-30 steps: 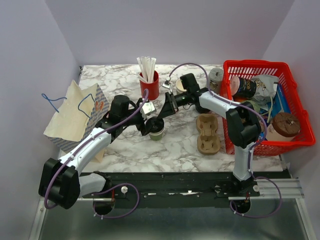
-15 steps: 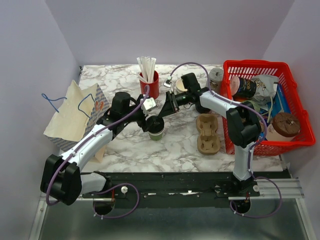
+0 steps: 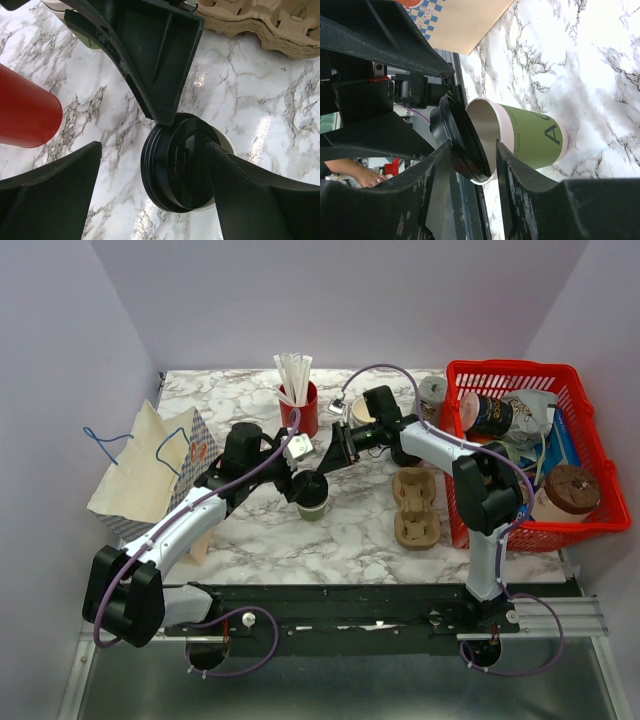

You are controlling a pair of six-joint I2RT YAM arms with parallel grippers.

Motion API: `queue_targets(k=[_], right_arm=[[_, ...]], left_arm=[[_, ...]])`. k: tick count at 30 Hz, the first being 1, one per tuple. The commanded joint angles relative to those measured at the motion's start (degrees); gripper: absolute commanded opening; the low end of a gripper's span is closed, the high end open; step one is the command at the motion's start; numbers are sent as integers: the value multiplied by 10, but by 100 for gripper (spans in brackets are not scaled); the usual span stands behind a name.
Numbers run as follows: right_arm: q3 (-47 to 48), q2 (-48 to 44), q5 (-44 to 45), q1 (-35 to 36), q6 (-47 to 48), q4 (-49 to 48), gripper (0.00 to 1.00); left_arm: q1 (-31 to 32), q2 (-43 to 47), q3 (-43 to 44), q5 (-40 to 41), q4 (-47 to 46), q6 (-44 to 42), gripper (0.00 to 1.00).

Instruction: Pack the takeout coffee

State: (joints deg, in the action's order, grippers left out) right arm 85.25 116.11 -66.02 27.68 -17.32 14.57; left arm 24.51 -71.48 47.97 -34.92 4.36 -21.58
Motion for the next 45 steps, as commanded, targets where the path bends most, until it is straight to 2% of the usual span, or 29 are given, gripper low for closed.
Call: queue_targets(k=[1, 45], right_arm=[[18, 17, 20, -2, 12, -7, 50], [-11, 17, 46, -2, 26, -5, 52]], left_arm=[[3, -8, 5, 2, -11, -1, 91], [2, -5, -27, -64, 3, 30, 85]])
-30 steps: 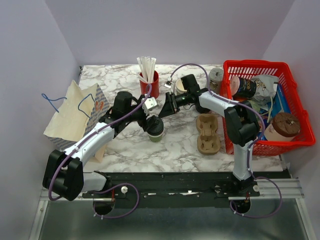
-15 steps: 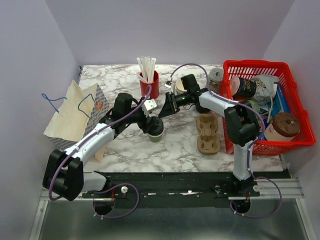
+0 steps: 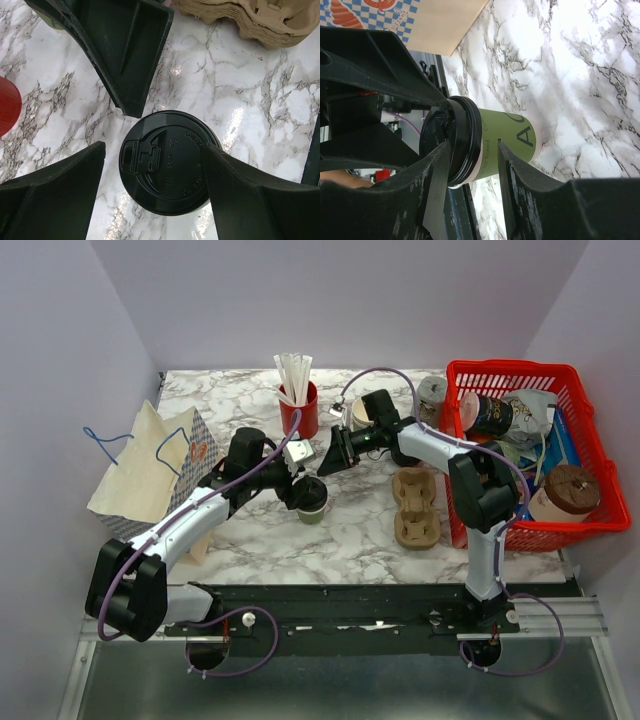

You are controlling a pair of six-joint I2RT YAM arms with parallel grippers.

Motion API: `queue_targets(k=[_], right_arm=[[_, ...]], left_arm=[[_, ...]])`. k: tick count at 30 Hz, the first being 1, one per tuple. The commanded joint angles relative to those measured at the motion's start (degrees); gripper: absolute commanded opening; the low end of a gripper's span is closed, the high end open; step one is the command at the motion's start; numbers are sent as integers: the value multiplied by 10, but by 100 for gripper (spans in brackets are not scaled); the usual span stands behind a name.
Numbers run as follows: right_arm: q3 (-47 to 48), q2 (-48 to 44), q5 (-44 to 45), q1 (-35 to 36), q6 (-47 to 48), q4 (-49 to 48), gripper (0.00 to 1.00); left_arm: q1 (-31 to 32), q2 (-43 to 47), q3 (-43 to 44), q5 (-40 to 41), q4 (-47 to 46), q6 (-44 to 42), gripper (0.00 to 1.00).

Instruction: Pack the takeout coffee

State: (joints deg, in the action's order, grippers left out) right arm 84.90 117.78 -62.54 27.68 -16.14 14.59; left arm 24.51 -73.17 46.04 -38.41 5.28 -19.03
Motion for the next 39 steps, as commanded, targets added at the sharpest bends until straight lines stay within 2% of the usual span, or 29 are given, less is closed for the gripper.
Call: queue_targets(k=[1, 39], right_arm=[[-8, 0, 11, -3, 15, -5, 52], [-1, -11, 22, -8, 43, -5, 52]], left_arm=[[3, 12, -8, -30, -6, 5, 85], [10, 19, 0, -62, 5, 22, 78]])
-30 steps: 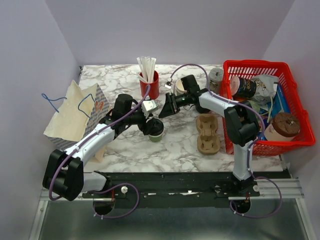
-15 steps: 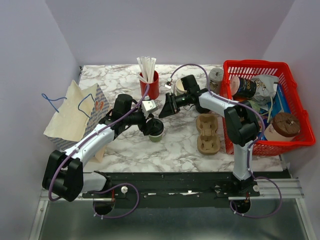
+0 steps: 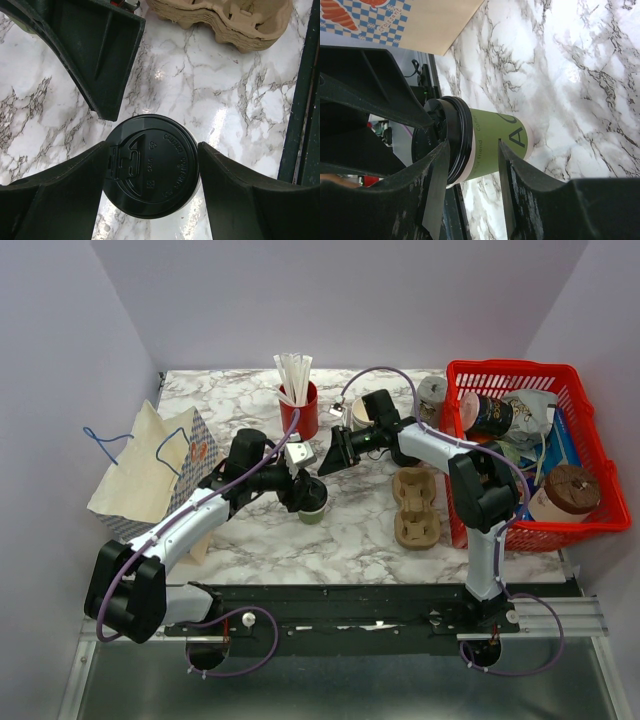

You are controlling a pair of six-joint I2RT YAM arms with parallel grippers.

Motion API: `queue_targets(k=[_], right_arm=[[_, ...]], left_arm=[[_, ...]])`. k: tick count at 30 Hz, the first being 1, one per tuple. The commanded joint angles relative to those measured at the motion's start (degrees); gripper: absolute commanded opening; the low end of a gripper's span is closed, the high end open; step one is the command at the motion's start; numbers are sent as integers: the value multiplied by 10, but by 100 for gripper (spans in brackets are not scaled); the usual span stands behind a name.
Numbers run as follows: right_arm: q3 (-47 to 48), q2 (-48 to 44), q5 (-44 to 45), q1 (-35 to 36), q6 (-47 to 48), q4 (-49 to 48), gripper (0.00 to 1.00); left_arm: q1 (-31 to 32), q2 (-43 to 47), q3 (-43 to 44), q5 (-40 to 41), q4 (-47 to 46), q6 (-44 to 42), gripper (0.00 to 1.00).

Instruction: Pack the takeout coffee

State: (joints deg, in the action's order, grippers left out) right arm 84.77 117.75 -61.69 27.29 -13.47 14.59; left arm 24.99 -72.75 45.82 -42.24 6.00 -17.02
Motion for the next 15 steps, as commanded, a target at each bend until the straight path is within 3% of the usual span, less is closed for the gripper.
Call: queue_targets(k=[1, 8, 15], right_arm=[[2, -9, 14, -5, 16, -5, 52], [6, -11, 15, -5, 19, -5, 52], [10, -22, 6, -13, 28, -3, 55]], left_arm=[[5, 15, 4, -24, -3, 4, 78], [5, 22, 17, -34, -7, 28, 78], [2, 21, 79, 41, 14, 47, 91]])
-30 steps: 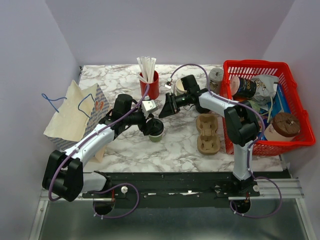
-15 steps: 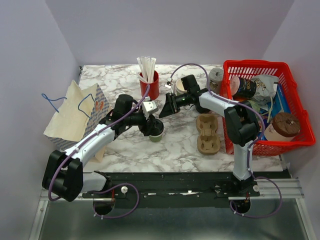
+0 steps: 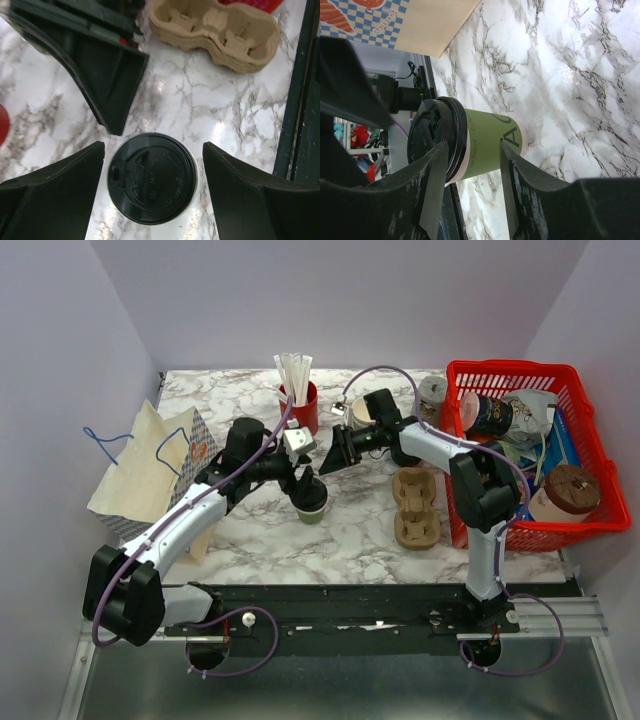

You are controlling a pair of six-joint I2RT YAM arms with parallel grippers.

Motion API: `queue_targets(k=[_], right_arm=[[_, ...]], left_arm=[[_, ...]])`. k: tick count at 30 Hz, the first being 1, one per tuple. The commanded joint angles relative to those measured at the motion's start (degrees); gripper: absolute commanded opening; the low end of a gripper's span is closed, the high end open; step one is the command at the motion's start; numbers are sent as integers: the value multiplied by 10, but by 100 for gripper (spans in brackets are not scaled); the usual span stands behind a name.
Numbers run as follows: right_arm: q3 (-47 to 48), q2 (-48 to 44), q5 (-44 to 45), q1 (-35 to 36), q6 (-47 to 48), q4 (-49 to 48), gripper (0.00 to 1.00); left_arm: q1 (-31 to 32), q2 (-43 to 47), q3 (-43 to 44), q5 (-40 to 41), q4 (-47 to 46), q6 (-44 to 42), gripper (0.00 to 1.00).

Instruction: Pack the takeout coffee

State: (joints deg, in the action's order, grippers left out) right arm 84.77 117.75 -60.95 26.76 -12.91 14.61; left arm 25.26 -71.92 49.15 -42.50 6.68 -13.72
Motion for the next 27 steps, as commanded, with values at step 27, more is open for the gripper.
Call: queue_targets(k=[27], right_arm=[[-130, -187, 79, 19, 370, 140, 68]], left_arm=[[-93, -74, 13, -57, -61, 198, 89]])
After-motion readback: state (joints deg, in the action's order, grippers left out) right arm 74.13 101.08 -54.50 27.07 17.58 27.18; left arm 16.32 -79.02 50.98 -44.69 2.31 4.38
